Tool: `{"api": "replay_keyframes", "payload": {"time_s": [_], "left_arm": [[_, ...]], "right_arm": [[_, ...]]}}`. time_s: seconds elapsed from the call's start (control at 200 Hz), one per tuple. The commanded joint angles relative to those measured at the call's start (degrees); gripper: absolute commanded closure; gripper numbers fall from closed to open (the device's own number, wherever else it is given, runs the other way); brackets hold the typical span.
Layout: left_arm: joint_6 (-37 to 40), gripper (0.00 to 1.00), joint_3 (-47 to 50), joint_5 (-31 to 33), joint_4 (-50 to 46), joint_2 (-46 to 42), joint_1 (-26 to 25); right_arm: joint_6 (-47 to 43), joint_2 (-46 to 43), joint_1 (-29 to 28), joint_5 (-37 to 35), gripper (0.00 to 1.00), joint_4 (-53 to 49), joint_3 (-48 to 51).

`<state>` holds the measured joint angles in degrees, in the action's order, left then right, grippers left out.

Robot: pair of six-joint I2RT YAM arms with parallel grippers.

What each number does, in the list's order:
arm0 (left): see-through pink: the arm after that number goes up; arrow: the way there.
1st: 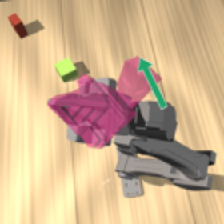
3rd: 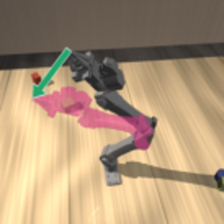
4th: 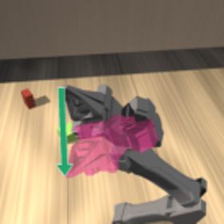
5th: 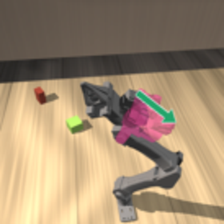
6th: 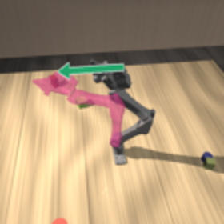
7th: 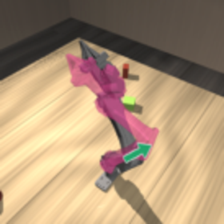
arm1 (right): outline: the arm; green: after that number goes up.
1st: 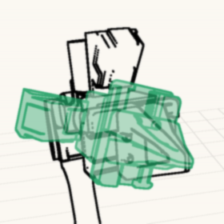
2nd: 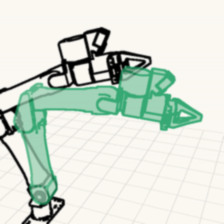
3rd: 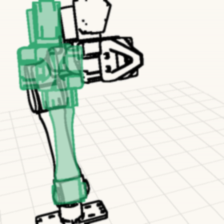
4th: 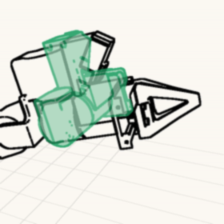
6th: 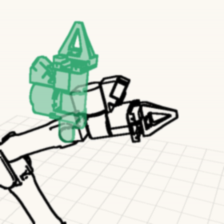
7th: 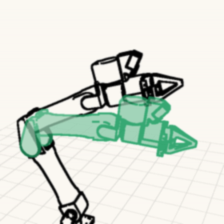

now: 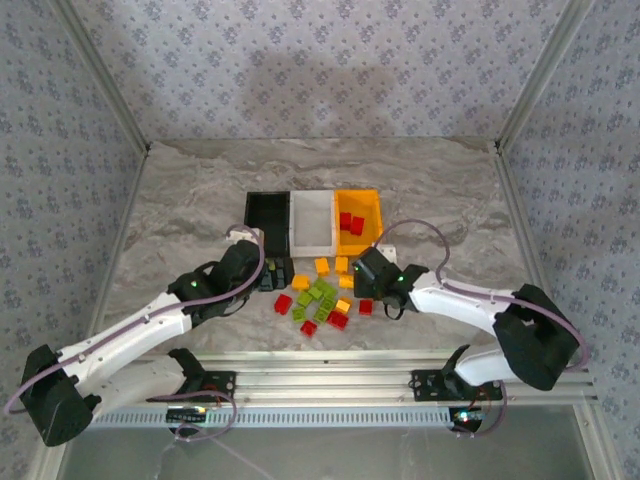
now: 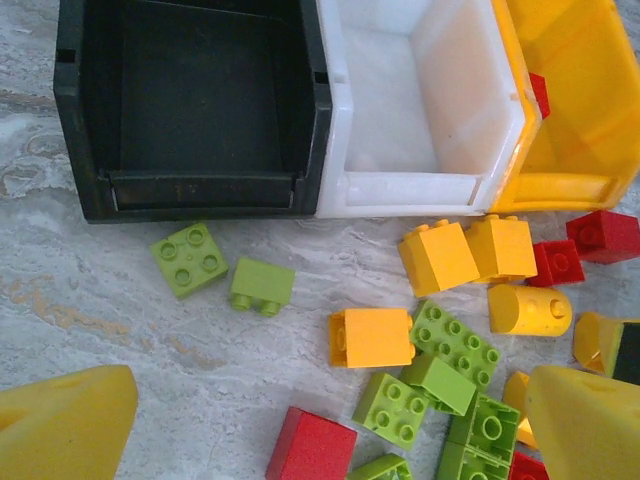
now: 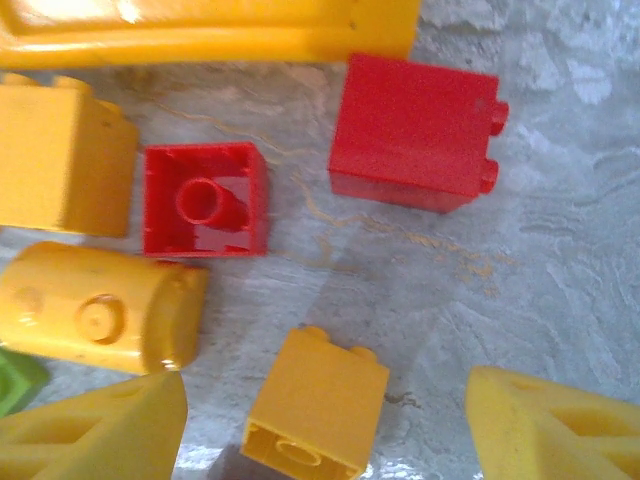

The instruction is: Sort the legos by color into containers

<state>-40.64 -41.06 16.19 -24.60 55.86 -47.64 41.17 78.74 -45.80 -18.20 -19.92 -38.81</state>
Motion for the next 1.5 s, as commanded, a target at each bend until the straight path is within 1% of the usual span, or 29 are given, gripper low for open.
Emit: {"api": "replay_keyframes", "payload": {"time_s": [0.0,0.12,0.265,0.35,0.535,0.67,0.735,0.78,0.795,0.879,1.014,1.099,1.264,1.404,1.494], "left_arm": [[-0.97,0.01,0.36,1.81,-1.39,-1.23,-0.12],[-0.95,0.01,0.56,2.09,-1.37,-1.54,-0.05],[-1.46,0.0,0.88,3.8,-2.07,-2.13,-0.11],[-2.29,0.0,1.97,5.62,-2.05,-3.54,-0.02],[-2.68,0.0,2.97,6.95,-1.76,-5.57,0.0],[-2.8,0.01,3.07,8.02,-2.83,-5.62,-0.03],[-2.78,0.0,3.18,8.12,-3.33,-5.62,-0.04],[-2.71,0.0,3.41,7.95,-3.44,-5.79,-0.02],[-2.73,0.0,3.49,7.85,-3.44,-5.78,0.0],[-3.11,0.0,3.92,7.68,-3.64,-6.03,-0.06],[-3.41,0.0,6.19,6.89,-1.67,-7.68,-0.05],[-3.69,0.0,7.58,6.75,-1.24,-9.2,0.05],[-2.8,0.0,7.68,5.1,-3.26,-9.96,1.29],[-1.99,0.0,8.26,3.01,-3.13,-9.88,2.14],[-1.32,0.01,8.67,1.68,-2.8,-9.61,2.73]], "right_arm": [[3.37,2.11,0.56,-0.08,0.27,-0.38,0.33],[4.33,3.09,1.36,0.33,0.31,0.44,1.49],[4.75,2.84,3.21,2.82,0.38,2.88,4.02],[4.71,1.87,3.54,3.74,0.45,4.15,5.39],[2.83,-2.38,4.09,4.19,0.59,5.03,6.7],[-1.92,-7.4,4.43,5.76,0.64,3.66,4.18],[-4.52,-8.58,4.23,7.44,0.64,2.16,0.71],[-4.61,-8.24,3.71,8.18,0.64,1.3,-2.24],[-6.53,-7.99,3.63,8.36,0.64,1.21,-3.38],[-8.5,-4.67,3.08,9.57,0.63,1.76,-8.92],[-10.96,4.85,2.62,11.45,0.62,3.84,-18.91],[-11.97,11.42,2.58,11.13,0.62,4.0,-25.42],[-12.19,22.72,3.42,10.68,0.61,3.83,-37.21],[-10.86,31.26,4.18,9.24,0.58,-0.44,-45.79],[-9.75,34.51,4.79,9.36,0.53,-1.68,-49.22]]}}
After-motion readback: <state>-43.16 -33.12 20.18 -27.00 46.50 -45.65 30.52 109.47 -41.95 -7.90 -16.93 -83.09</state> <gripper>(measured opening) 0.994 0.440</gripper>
